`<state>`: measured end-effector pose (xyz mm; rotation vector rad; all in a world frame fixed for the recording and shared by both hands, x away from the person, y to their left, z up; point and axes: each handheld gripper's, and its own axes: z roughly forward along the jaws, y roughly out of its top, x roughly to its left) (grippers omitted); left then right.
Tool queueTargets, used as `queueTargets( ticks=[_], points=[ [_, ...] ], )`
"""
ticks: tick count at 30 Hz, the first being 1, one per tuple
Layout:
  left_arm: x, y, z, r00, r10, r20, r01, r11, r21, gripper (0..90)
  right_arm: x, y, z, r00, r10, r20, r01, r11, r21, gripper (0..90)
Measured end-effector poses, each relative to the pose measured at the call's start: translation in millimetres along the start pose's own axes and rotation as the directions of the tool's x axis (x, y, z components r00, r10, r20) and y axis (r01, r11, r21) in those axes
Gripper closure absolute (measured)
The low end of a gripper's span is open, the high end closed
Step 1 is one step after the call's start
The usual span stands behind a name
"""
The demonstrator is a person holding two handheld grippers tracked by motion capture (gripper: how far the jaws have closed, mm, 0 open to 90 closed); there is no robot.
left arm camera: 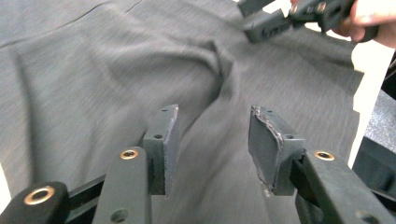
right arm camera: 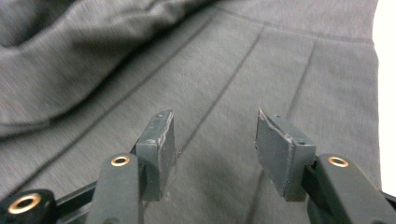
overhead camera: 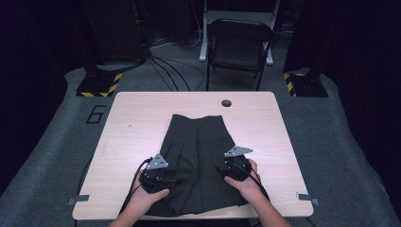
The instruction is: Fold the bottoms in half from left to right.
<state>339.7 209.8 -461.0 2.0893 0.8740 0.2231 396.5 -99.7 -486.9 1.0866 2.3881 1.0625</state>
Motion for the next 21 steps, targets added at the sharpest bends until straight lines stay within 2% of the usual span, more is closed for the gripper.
queueTargets(
  ticks=[5, 7, 8, 10, 12, 15, 16, 18, 19, 21],
  points=[
    [2.0, -12.6, -10.2, 0.9997, -0.019, -0.012, 0.019, 0.9998, 0.0, 48.1, 3.1, 16.5, 1.6, 0.9997, -0.016, -0.02, 0.015, 1.0, -0.007, 46.7],
    [4.0, -21.1, -10.3, 0.999, -0.035, -0.027, 0.035, 0.9994, 0.006, 47.2, 3.5, 24.0, 3.1, 0.9993, -0.022, -0.031, 0.021, 1.0, -0.014, 46.7],
    [6.1, -23.8, -9.4, 0.9988, -0.03, -0.038, 0.031, 0.9995, 0.01, 46.7, 4.2, 28.3, 3.7, 0.9993, -0.017, -0.034, 0.017, 1.0, -0.015, 46.7],
    [8.2, -29.9, -6.5, 0.997, -0.063, -0.045, 0.063, 0.998, 0.007, 45.5, 4.9, 38.1, 5.8, 0.9988, -0.008, -0.049, 0.007, 1.0, -0.025, 46.5],
    [10.2, -35.5, -4.3, 0.9962, -0.076, -0.042, 0.077, 0.997, 0.007, 44.9, 6.2, 48.8, 8.0, 0.9983, 0.002, -0.059, -0.004, 0.999, -0.037, 45.8],
    [10.3, -40.2, -2.5, 0.9971, -0.065, -0.039, 0.066, 0.9976, 0.021, 44.8, 6.7, 64.4, 14.7, 0.9969, 0.015, -0.078, -0.019, 0.999, -0.048, 43.1],
    [9.6, -41.5, -1.4, 0.9965, -0.073, -0.04, 0.074, 0.9971, 0.014, 45.0, 7.3, 69.0, 17.6, 0.9966, 0.021, -0.079, -0.025, 0.999, -0.044, 42.4],
    [9.9, -42.4, -1.0, 0.9964, -0.077, -0.037, 0.078, 0.9969, 0.015, 47.1, 8.7, 76.1, 25.2, 0.9966, 0.029, -0.077, -0.033, 0.998, -0.046, 41.7],
    [10.9, -44.6, -0.3, 0.9948, -0.099, -0.024, 0.099, 0.995, 0.013, 48.8, 8.9, 79.2, 29.7, 0.9964, 0.036, -0.077, -0.039, 0.998, -0.042, 41.5],
    [11.7, -45.6, 0.0, 0.9946, -0.101, -0.021, 0.102, 0.9947, 0.017, 51.9, 8.8, 81.8, 34.3, 0.9962, 0.041, -0.077, -0.044, 0.998, -0.038, 41.2]
  ],
)
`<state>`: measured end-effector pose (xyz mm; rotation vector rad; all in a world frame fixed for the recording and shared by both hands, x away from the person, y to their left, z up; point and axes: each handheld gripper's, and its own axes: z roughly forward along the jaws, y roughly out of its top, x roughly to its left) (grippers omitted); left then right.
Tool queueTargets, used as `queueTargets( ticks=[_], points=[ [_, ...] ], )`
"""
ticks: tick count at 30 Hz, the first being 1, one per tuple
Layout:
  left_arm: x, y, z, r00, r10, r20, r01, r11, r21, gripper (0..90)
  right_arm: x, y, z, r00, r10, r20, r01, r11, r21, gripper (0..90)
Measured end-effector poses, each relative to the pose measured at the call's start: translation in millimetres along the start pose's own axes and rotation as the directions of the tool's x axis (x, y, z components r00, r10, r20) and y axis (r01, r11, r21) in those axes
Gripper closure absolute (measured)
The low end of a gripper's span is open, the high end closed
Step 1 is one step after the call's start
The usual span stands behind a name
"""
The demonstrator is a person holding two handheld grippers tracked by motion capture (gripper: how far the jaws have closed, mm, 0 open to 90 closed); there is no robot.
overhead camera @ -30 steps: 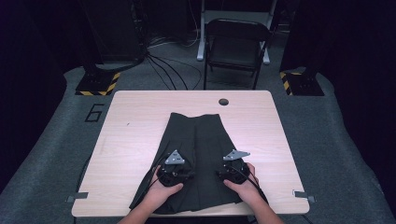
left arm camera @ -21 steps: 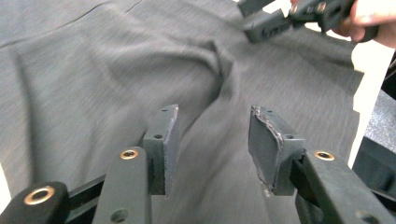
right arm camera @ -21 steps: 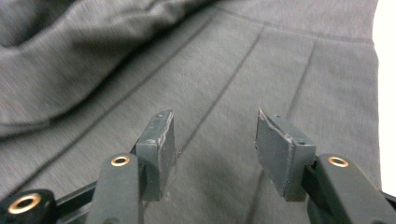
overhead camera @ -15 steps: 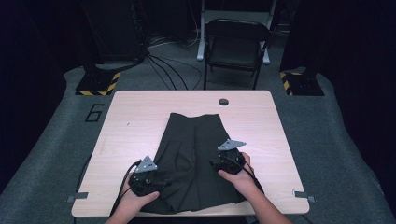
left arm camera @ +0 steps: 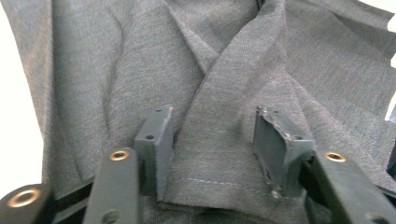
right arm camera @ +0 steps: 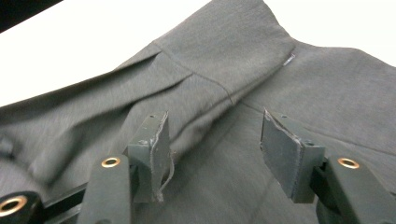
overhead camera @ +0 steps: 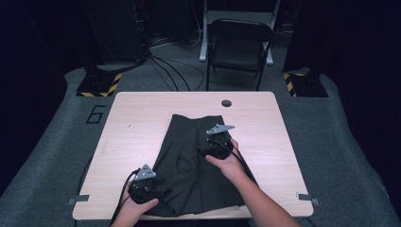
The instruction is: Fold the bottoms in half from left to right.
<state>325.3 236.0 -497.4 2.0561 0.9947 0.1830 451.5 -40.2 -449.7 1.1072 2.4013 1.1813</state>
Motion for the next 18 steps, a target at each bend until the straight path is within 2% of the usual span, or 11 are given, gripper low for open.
queueTargets(
  ticks=[1, 2, 4, 5, 6, 7, 9, 13, 15, 17, 18],
  points=[
    [-0.9, -2.2, 2.0, 0.9999, -0.014, 0.008, 0.014, 0.9999, -0.004, 53.1, -0.3, 4.1, 9.2, 0.9997, 0.026, -0.003, -0.026, 1.0, 0.011, 40.8],
    [-1.5, -3.0, 2.9, 0.9999, -0.011, 0.012, 0.011, 0.9999, -0.001, 54.2, -1.3, 6.2, 14.2, 0.9997, 0.024, 0.0, -0.024, 1.0, 0.011, 40.4],
    [-3.1, -3.9, 4.4, 0.9997, -0.001, 0.024, 0.001, 1.0, 0.007, 56.0, -2.3, 9.3, 23.6, 0.9995, 0.031, 0.001, -0.031, 0.999, 0.015, 39.8],
    [-3.8, -3.9, 5.0, 0.9997, 0.014, 0.02, -0.015, 0.9998, 0.012, 57.6, -1.6, 10.2, 28.1, 0.9984, 0.056, 0.004, -0.056, 0.998, 0.023, 39.2],
    [-5.7, -4.3, 5.2, 0.9997, 0.011, 0.022, -0.011, 0.9999, 0.013, 58.8, -4.2, 10.8, 34.0, 0.9992, 0.039, 0.001, -0.039, 0.999, 0.018, 38.8],
    [-6.0, -4.1, 5.3, 0.9993, 0.023, 0.029, -0.023, 0.9996, 0.014, 60.3, -4.8, 11.0, 39.1, 0.9986, 0.053, 0.007, -0.053, 0.998, 0.025, 38.2],
    [-8.2, -4.7, 4.9, 0.9992, 0.022, 0.034, -0.023, 0.9996, 0.017, 64.0, -6.9, 10.1, 49.8, 0.9966, 0.081, 0.016, -0.082, 0.996, 0.046, 36.8],
    [-11.1, -5.2, 3.2, 0.998, 0.043, 0.048, -0.043, 0.999, 0.009, 69.9, -10.3, 6.0, 66.2, 0.9948, 0.099, 0.025, -0.101, 0.99, 0.102, 36.5],
    [-11.8, -5.4, 2.5, 0.9974, 0.056, 0.046, -0.056, 0.9984, 0.005, 72.0, -10.6, 4.6, 72.4, 0.9962, 0.083, 0.027, -0.086, 0.99, 0.116, 39.9],
    [-12.2, -5.7, 2.0, 0.9979, 0.053, 0.038, -0.053, 0.9986, 0.006, 71.8, -10.3, 3.5, 77.5, 0.9979, 0.062, 0.015, -0.064, 0.989, 0.136, 45.7],
    [-12.2, -5.7, 2.0, 0.9979, 0.053, 0.038, -0.053, 0.9986, 0.006, 71.7, -10.3, 3.5, 77.5, 0.9979, 0.062, 0.015, -0.064, 0.989, 0.136, 45.7]
  ],
)
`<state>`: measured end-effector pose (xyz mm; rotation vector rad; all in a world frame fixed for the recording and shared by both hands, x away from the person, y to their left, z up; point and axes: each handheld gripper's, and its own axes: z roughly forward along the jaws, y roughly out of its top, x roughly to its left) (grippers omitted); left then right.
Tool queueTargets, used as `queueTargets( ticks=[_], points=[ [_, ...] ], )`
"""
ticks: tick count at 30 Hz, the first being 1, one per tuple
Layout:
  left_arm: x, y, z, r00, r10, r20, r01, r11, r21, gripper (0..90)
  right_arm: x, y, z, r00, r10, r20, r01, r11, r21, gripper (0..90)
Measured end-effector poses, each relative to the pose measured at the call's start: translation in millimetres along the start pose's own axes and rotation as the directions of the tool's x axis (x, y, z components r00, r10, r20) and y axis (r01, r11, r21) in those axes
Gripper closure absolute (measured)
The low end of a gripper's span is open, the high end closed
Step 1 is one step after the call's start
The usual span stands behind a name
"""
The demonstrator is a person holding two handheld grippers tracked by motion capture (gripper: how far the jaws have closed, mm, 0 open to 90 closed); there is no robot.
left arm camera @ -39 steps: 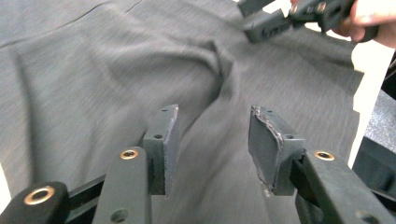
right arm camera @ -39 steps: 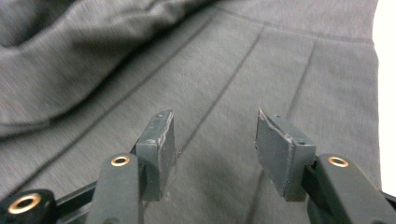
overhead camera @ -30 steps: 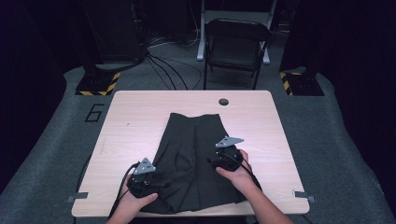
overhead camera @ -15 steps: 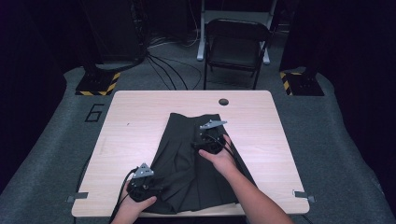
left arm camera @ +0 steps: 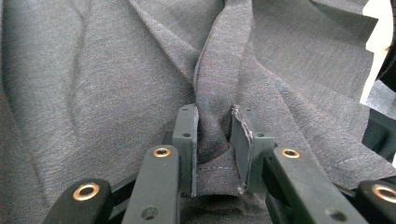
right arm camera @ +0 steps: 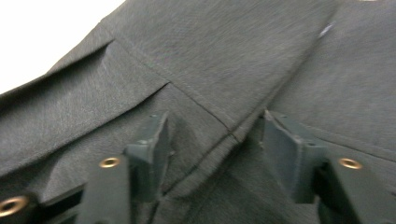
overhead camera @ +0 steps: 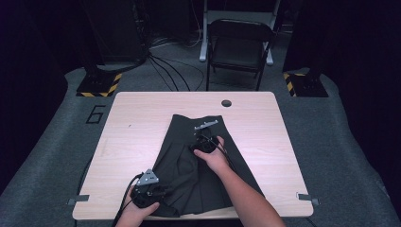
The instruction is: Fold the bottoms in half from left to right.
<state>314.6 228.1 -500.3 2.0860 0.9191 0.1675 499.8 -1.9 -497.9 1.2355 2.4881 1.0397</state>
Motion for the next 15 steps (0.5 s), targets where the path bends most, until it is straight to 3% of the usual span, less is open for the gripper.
queueTargets(
  ticks=[1, 2, 3, 8, 9, 14, 15],
  points=[
    [-0.7, -0.5, -0.3, 1.0, -0.006, -0.004, 0.006, 1.0, -0.002, 72.0, 2.9, -0.6, 5.0, 0.9999, -0.014, 0.009, 0.014, 1.0, 0.019, 51.1],
    [-0.7, -0.5, -0.3, 1.0, -0.006, -0.004, 0.006, 1.0, -0.002, 72.7, 2.9, -0.6, 5.0, 0.9999, -0.014, 0.009, 0.014, 1.0, 0.019, 51.1],
    [-2.4, -0.7, -1.3, 1.0, 0.005, -0.008, -0.005, 0.9999, -0.011, 74.8, 5.3, -1.3, 7.5, 0.9989, -0.044, 0.014, 0.044, 0.999, 0.016, 56.6],
    [-7.3, 1.9, -5.3, 0.9996, 0.027, 0.002, -0.027, 0.9993, -0.026, 81.5, 7.1, -0.3, 3.9, 0.9964, -0.081, 0.023, 0.082, 0.997, -0.005, 66.3],
    [-10.5, 3.9, -7.1, 0.9992, 0.039, 0.009, -0.038, 0.9984, -0.042, 82.1, 8.6, 0.8, 0.6, 0.9955, -0.09, 0.027, 0.091, 0.995, -0.031, 70.7],
    [-18.6, 9.7, -11.6, 0.997, 0.058, 0.05, -0.054, 0.9959, -0.073, 83.5, 13.6, 4.3, -9.7, 0.9902, -0.131, 0.049, 0.135, 0.987, -0.09, 75.9],
    [-19.9, 11.6, -12.7, 0.9959, 0.061, 0.067, -0.055, 0.9955, -0.077, 83.6, 15.3, 4.7, -11.8, 0.992, -0.118, 0.044, 0.122, 0.987, -0.1, 76.5]
  ],
)
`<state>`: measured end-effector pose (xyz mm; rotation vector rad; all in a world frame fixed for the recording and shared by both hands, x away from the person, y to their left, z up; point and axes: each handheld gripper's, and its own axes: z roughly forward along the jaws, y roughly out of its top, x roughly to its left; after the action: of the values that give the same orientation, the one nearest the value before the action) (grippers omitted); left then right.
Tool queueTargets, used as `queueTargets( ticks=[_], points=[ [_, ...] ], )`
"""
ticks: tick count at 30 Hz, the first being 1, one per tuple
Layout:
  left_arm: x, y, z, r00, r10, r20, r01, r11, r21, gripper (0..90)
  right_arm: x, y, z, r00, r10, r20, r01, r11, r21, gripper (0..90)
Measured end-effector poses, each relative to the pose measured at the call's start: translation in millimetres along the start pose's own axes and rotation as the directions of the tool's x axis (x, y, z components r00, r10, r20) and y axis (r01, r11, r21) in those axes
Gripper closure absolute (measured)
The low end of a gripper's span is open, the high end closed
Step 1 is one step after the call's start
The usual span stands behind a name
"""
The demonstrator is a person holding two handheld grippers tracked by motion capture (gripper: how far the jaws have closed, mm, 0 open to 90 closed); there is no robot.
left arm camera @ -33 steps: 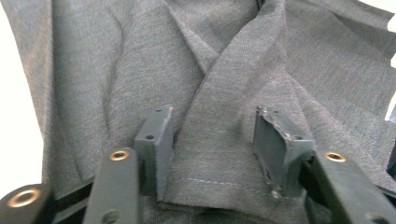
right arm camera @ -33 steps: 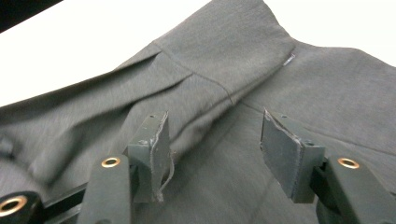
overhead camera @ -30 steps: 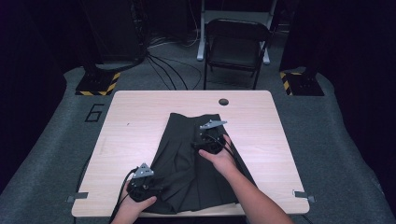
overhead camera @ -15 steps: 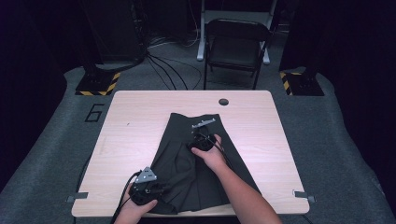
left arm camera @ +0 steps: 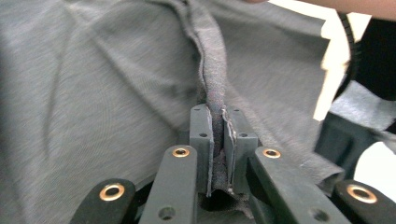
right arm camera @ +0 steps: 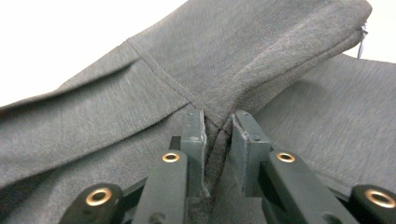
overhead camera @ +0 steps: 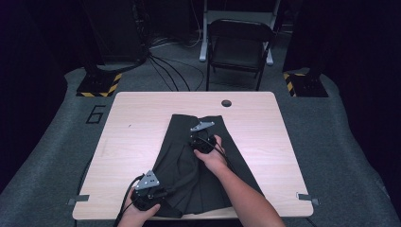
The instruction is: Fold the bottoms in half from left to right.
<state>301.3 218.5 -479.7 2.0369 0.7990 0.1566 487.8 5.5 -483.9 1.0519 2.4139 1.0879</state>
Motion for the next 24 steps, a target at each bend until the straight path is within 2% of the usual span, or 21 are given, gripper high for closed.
queueTargets(
  ticks=[2, 3, 6, 7, 8, 10, 12, 13, 14, 16, 19, 21, 24],
  points=[
    [-3.9, 4.8, -1.4, 0.9994, -0.001, 0.034, 0.002, 0.9998, -0.022, 83.9, -0.8, 2.7, -3.5, 0.9998, -0.018, 0.001, 0.018, 1.0, -0.023, 77.1],
    [-3.9, 4.8, -1.4, 0.9994, -0.001, 0.034, 0.002, 0.9998, -0.022, 84.1, -1.2, 4.2, -5.8, 0.9999, -0.016, 0.0, 0.016, 0.999, -0.032, 77.2],
    [-12.6, 16.0, -2.8, 0.9959, 0.034, 0.084, -0.03, 0.9982, -0.053, 84.2, -3.4, 11.2, -13.3, 0.9999, -0.001, -0.014, 0.0, 0.999, -0.049, 77.4],
    [-12.6, 16.0, -2.8, 0.9959, 0.034, 0.084, -0.03, 0.9982, -0.053, 84.2, -3.4, 11.2, -13.3, 0.9999, -0.001, -0.014, 0.0, 0.999, -0.049, 77.4],
    [-18.3, 21.6, -3.2, 0.9913, 0.054, 0.12, -0.045, 0.9961, -0.076, 84.2, -4.6, 17.1, -19.4, 0.9998, -0.005, -0.02, 0.003, 0.998, -0.068, 77.5],
    [-24.3, 28.1, -4.9, 0.9845, 0.081, 0.155, -0.067, 0.9932, -0.095, 84.2, -4.5, 23.2, -25.3, 0.9996, -0.001, -0.027, -0.001, 0.996, -0.087, 77.7],
    [-31.3, 35.4, -6.4, 0.9802, 0.102, 0.169, -0.082, 0.9892, -0.121, 84.3, -4.0, 29.5, -29.8, 0.9995, -0.016, -0.027, 0.013, 0.995, -0.103, 77.8],
    [-31.3, 35.4, -6.4, 0.9802, 0.102, 0.169, -0.082, 0.9892, -0.121, 84.3, -3.1, 32.1, -31.9, 0.9995, -0.011, -0.03, 0.008, 0.994, -0.106, 77.9],
    [-37.4, 43.3, -8.0, 0.9778, 0.123, 0.169, -0.098, 0.9839, -0.149, 84.4, -3.5, 34.7, -33.2, 0.9993, -0.016, -0.033, 0.012, 0.993, -0.113, 77.9],
    [-41.0, 51.2, -10.5, 0.9748, 0.144, 0.171, -0.115, 0.9794, -0.166, 84.4, -2.7, 38.5, -35.6, 0.9992, -0.01, -0.038, 0.005, 0.993, -0.117, 78.2],
    [-42.8, 58.6, -13.2, 0.9741, 0.148, 0.171, -0.116, 0.9766, -0.181, 84.5, -2.2, 43.5, -38.5, 0.999, -0.016, -0.042, 0.011, 0.992, -0.128, 78.4],
    [-42.7, 69.1, -16.8, 0.9706, 0.155, 0.184, -0.118, 0.9734, -0.196, 84.5, -1.9, 50.6, -44.0, 0.9987, -0.007, -0.049, 0.0, 0.989, -0.146, 78.6],
    [-44.3, 78.0, -19.0, 0.9686, 0.172, 0.179, -0.137, 0.9712, -0.195, 84.6, -3.4, 57.9, -49.8, 0.9987, -0.007, -0.05, -0.001, 0.987, -0.163, 78.6]
  ],
)
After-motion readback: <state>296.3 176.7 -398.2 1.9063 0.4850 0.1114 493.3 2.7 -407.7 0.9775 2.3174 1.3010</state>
